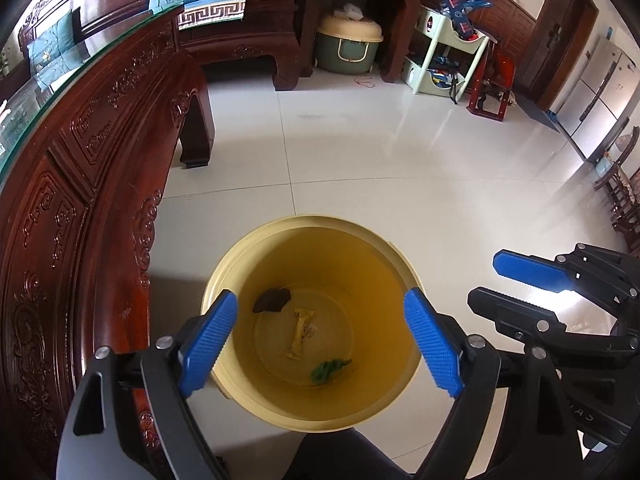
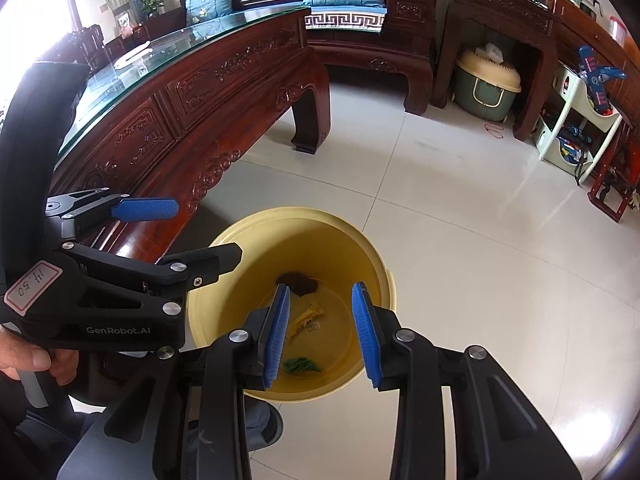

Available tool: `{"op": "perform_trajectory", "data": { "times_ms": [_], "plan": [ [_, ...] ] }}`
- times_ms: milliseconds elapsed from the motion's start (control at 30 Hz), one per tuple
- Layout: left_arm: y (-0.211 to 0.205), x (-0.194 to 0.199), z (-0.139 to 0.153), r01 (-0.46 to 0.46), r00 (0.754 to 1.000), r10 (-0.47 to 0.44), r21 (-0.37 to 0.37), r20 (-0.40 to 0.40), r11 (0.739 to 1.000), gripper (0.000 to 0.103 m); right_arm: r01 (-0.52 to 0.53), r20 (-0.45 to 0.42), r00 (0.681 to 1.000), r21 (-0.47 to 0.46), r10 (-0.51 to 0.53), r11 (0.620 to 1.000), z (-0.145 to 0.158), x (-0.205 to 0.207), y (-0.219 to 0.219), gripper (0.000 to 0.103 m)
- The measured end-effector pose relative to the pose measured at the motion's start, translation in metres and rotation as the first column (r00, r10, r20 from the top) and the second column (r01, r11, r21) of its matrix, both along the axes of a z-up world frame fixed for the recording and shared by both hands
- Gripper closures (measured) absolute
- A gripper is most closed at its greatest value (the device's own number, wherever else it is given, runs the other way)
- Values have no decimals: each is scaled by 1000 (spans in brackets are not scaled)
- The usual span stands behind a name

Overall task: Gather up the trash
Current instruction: 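Move both open grippers back from the bucket toward the table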

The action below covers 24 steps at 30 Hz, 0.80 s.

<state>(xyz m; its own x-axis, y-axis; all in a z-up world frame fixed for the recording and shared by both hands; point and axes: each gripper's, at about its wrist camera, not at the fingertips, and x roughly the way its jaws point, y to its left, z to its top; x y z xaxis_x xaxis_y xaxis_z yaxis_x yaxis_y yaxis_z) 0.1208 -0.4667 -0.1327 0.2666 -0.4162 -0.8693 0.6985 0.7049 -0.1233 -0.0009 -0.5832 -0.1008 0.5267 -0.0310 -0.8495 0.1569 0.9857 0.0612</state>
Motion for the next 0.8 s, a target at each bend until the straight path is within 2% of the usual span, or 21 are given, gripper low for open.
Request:
{"op": "perform_trajectory", "data": {
  "times_ms": [467,800],
  "plan": [
    [3,0,2,-2,1000,2,-4,2,1000,18,-14,-11,1000,-3,14,1000,0,4,6,70],
    [23,-1,13,-25,1000,25,-27,6,999,18,-27,-5,1000,-26,26,999,10,3,20,70]
  ]
}}
